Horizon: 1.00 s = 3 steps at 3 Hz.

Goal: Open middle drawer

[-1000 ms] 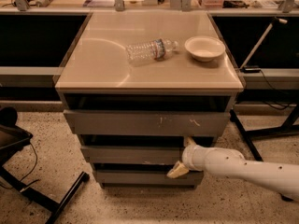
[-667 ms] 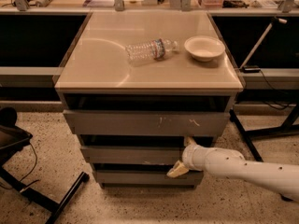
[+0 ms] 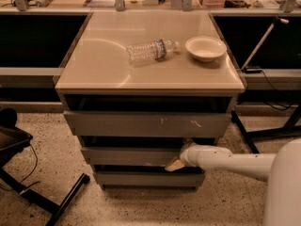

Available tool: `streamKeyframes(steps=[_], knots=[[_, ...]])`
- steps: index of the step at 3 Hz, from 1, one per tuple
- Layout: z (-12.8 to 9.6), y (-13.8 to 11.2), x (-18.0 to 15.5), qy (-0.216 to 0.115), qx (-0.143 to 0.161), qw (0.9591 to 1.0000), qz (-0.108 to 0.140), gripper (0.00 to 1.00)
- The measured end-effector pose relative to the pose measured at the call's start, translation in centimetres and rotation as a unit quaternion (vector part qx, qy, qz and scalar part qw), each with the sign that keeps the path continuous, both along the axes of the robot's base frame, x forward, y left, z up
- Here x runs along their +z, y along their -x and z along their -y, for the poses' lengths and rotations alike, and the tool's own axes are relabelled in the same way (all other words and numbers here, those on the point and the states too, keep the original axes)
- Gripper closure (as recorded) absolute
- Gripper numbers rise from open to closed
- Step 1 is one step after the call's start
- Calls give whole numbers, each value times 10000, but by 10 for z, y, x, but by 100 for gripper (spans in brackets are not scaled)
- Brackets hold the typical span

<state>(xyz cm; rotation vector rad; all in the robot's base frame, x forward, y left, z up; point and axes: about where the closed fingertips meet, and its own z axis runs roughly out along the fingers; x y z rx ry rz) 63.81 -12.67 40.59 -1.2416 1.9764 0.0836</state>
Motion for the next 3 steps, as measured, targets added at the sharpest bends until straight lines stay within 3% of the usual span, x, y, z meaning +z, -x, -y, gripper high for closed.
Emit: streamKeyframes(steps=[1,3], knots=[[-1,-2,0,5,3,10000,12,0],[-1,-2,-1,4,3,10000,12,42]])
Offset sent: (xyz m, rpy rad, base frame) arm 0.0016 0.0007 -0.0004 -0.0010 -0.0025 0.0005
